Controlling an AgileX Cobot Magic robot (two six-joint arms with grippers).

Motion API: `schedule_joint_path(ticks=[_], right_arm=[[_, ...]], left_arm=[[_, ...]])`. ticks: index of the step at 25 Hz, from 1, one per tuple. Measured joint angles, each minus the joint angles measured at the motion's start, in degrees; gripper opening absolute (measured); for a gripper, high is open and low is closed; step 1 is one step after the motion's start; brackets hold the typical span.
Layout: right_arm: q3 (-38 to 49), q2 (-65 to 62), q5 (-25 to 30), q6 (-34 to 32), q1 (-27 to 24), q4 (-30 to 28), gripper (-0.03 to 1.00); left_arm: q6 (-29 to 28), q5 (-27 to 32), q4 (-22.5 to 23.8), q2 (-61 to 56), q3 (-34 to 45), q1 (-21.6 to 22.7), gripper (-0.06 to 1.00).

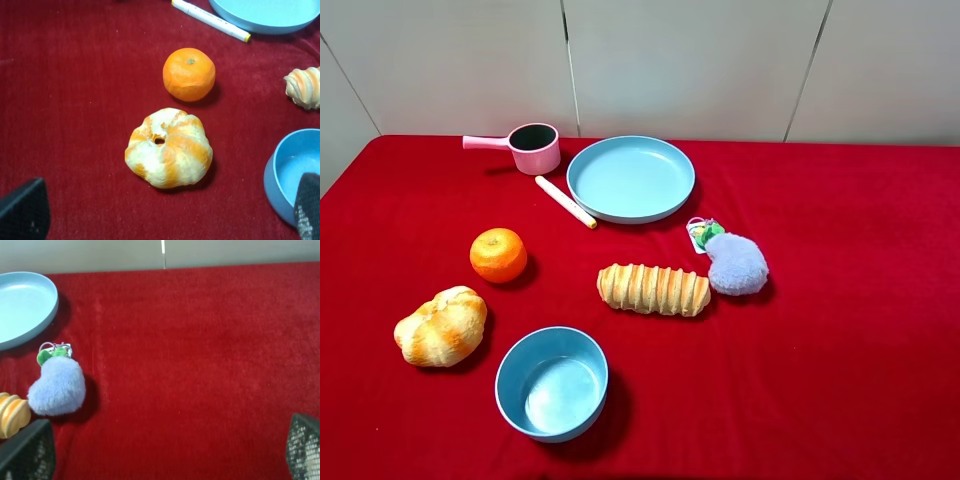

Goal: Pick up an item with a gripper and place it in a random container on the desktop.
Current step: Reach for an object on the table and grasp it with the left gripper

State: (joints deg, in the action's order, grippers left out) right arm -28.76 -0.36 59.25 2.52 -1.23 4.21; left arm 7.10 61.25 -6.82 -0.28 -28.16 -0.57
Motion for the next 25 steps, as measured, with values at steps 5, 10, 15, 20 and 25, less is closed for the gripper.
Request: schedule_joint_path(ticks=[5,10,15,20,25], right_arm=[[0.0,0.0,0.0,0.0,0.0,0.0,0.69],[0.0,0.0,0.0,0.0,0.0,0.0,0.69],[0.0,0.0,0.0,0.0,0.0,0.0,0.69],[0.0,0.0,0.0,0.0,0.0,0.0,0.69],[0.0,0.0,0.0,0.0,0.0,0.0,0.69]], left_arm=[[0.0,0.0,0.0,0.0,0.0,0.0,0.97],[0.0,0.0,0.0,0.0,0.0,0.0,0.97],[0.0,0.0,0.0,0.0,0.0,0.0,0.97],[0.0,0.0,0.0,0.0,0.0,0.0,0.97],[0.0,0.0,0.0,0.0,0.0,0.0,0.96]])
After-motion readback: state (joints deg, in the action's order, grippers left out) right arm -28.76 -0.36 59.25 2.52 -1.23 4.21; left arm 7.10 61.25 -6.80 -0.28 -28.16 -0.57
